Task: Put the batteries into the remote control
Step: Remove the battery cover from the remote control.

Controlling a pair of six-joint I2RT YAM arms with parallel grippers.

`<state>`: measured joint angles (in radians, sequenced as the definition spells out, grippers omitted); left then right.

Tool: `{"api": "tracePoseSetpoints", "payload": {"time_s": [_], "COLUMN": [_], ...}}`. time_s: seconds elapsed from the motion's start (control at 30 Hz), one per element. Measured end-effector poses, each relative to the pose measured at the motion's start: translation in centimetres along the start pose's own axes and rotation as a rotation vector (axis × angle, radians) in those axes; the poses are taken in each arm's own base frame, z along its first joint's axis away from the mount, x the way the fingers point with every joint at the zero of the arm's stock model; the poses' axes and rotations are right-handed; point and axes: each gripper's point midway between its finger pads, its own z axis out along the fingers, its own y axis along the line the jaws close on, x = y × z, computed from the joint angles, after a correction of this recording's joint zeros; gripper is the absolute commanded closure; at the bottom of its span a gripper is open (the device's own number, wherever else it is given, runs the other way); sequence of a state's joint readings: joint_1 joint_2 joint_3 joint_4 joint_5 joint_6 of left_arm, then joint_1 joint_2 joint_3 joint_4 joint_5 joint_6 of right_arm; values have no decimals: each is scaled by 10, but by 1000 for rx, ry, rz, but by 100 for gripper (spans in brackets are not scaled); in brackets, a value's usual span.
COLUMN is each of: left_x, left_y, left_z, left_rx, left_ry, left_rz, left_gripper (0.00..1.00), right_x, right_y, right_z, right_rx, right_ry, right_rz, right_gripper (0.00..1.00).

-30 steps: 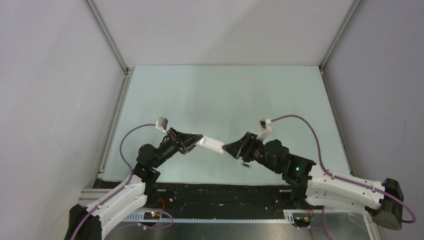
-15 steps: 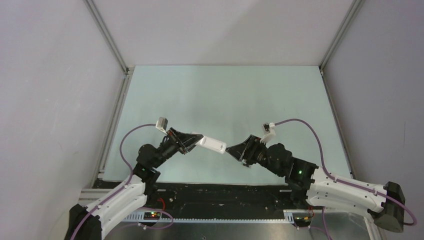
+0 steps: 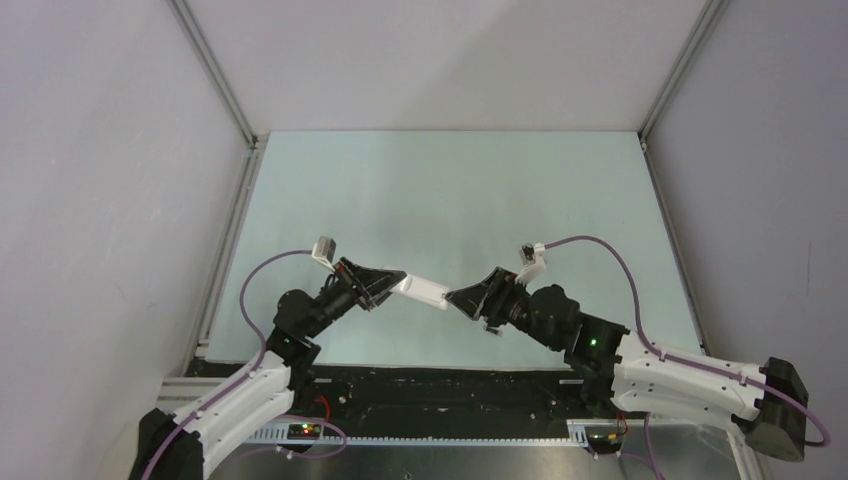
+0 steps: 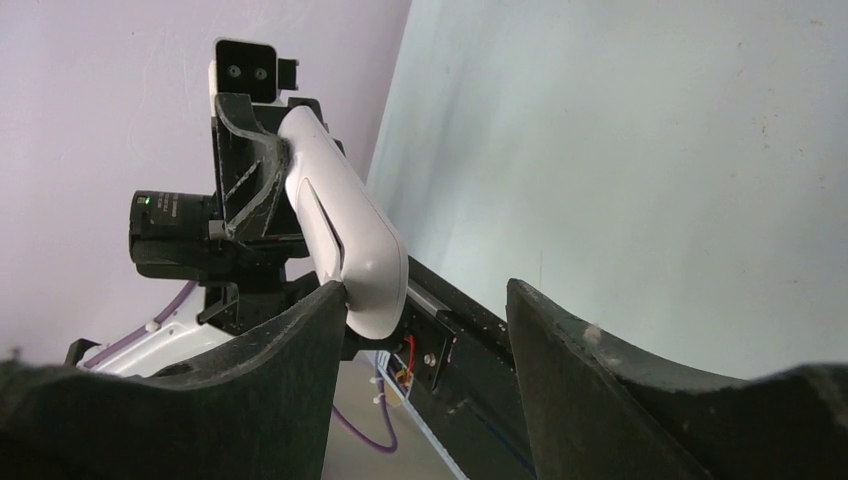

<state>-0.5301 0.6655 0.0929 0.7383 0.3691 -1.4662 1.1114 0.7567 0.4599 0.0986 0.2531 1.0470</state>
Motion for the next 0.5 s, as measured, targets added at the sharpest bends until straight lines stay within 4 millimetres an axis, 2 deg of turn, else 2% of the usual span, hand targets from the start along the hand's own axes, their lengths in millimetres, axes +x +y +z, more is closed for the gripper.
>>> {"api": "tracePoseSetpoints", "payload": {"time_s": [0.5], "left_x": [-2], "left_y": [0], "left_z": [0], "left_rx": [-1], "left_ry": [-11], "left_rz": [0], "left_gripper": [100], "right_x": [1], "right_y": [5], "right_z": [4], "right_rx": [-24], "right_ry": [0], "right_rz": [2], "right_gripper": [34]}}
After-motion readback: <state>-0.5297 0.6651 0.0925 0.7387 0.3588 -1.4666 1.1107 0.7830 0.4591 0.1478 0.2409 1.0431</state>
